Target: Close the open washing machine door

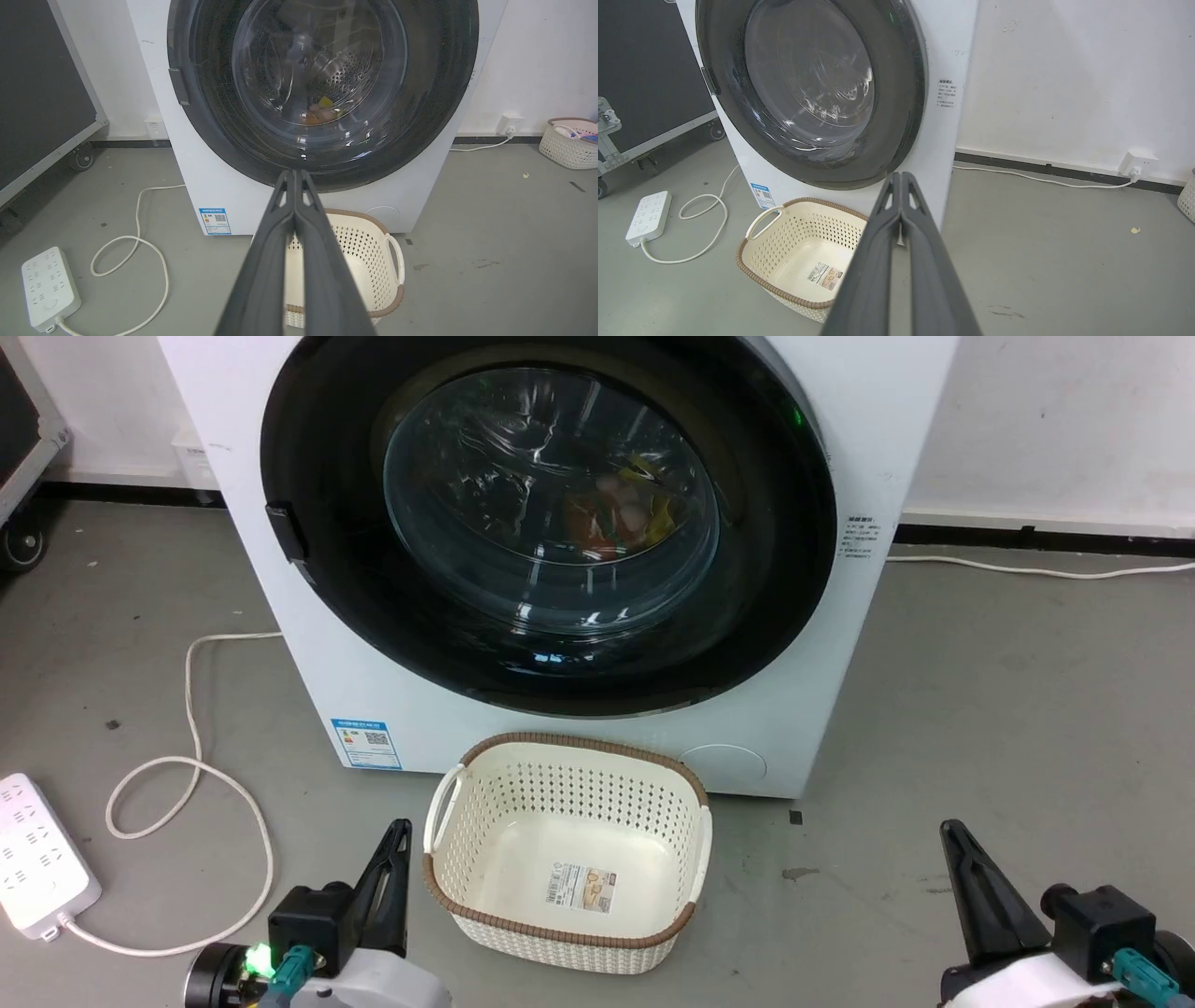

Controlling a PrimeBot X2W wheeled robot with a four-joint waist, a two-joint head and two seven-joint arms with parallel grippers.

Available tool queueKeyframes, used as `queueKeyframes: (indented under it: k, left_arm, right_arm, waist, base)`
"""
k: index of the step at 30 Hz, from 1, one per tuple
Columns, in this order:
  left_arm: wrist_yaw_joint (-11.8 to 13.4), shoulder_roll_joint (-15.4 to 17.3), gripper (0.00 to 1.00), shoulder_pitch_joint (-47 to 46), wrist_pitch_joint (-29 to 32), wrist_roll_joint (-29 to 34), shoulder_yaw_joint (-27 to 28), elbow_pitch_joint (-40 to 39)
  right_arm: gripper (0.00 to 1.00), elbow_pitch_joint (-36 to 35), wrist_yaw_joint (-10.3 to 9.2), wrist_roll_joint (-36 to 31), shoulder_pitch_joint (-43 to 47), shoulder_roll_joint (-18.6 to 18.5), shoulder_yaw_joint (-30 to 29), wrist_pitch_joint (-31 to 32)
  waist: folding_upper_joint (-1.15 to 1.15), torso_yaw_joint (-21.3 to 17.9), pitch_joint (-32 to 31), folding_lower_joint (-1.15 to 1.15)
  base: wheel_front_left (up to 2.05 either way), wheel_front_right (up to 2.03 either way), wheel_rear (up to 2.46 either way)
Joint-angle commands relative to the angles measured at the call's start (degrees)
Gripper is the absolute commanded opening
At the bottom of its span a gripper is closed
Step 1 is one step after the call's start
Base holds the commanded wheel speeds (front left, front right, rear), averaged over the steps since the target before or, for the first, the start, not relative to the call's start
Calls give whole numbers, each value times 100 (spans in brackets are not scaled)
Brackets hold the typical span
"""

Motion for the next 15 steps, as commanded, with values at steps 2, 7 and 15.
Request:
queueKeyframes:
  k: [2,7,15]
  left_arm:
    - [43,-11,0,-70,43,54,39,-54]
    - [71,-17,0,-75,101,87,74,-87]
    - [118,-27,0,-82,195,139,130,-141]
  right_arm:
    - [0,-15,-2,-65,-128,18,18,48]
    - [0,-15,-2,-90,-156,19,36,106]
    - [0,-17,-2,-131,-201,21,66,201]
  waist:
    - [0,-8,5,0]
    - [0,-26,15,0]
    - [0,-56,32,0]
  base:
    - [0,0,0]
    - [0,0,0]
    - [0,0,0]
